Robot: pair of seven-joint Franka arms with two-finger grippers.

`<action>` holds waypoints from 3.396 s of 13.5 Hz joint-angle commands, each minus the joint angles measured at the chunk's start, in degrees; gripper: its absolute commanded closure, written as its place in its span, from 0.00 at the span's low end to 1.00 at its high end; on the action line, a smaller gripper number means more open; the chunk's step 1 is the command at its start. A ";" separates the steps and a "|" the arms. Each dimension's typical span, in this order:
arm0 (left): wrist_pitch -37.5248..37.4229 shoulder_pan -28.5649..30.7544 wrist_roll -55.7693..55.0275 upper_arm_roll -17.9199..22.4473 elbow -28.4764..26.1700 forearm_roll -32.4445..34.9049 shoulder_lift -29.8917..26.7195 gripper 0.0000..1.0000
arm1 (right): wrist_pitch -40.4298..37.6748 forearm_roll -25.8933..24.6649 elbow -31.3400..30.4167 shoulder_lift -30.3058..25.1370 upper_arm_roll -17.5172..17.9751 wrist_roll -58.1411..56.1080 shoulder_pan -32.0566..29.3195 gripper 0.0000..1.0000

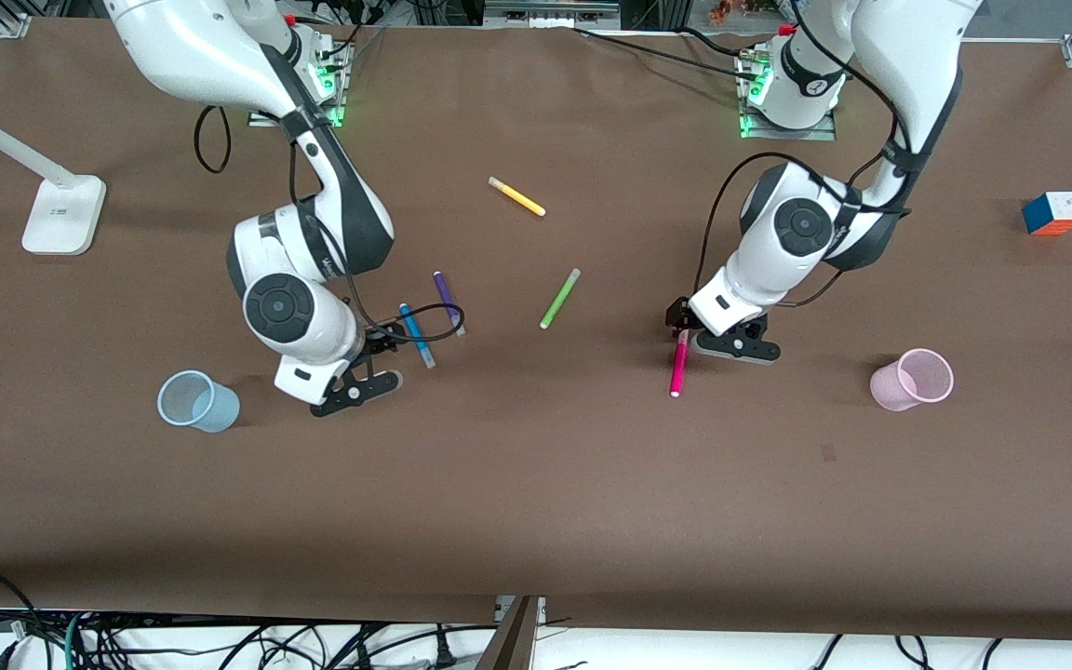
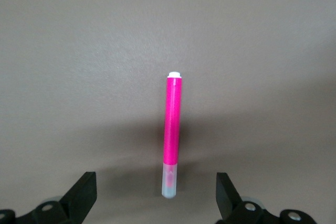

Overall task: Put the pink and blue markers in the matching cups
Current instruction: 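Grasp the blue marker with the right gripper while the left gripper grasps pink, then lift the pink marker with the left gripper toward the pink cup, then drop the pink marker into the pink cup while the right gripper carries blue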

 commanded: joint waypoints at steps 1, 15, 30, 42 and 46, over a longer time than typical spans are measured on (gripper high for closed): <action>2.13 -1.21 -6.19 0.25 1.14 7.48 3.73 0.00 | 3.32 0.79 1.18 2.44 -0.27 0.89 2.39 0.00; 3.36 -2.09 -13.07 0.17 1.67 10.94 6.99 1.00 | 14.48 2.38 -6.73 4.81 -0.27 2.31 5.30 0.00; -50.69 17.76 38.67 0.25 19.25 7.92 -6.19 1.00 | 17.22 2.38 -9.02 3.94 -0.45 0.21 6.00 1.00; -60.27 19.89 57.60 1.13 33.05 37.91 8.74 1.00 | 10.73 4.65 -6.92 -8.45 -0.98 -39.23 -8.67 1.00; -60.10 19.71 57.86 1.22 36.29 38.18 12.69 1.00 | 3.25 16.68 -2.35 -8.72 -1.06 -59.52 -15.78 1.00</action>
